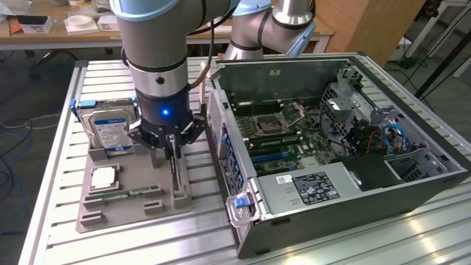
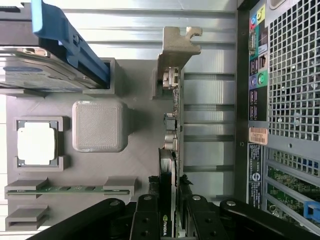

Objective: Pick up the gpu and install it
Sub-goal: 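Pick up the gpu and move the gpu toward the slot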

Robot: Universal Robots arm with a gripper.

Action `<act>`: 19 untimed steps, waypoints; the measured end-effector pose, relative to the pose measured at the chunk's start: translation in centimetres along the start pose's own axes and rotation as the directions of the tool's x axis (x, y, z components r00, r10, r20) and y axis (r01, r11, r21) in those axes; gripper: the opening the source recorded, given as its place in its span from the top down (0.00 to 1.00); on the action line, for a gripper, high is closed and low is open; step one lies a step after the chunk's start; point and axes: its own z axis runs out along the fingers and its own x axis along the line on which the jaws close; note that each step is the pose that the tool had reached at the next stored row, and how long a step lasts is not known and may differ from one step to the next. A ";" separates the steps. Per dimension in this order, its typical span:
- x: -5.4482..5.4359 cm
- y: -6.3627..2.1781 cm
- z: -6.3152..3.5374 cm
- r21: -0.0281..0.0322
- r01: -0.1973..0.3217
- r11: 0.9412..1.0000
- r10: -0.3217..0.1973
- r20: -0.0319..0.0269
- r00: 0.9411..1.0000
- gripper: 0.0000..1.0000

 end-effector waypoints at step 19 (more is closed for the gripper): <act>0.0 0.06 -1.35 0.000 0.000 1.000 0.000 0.000 1.000 0.74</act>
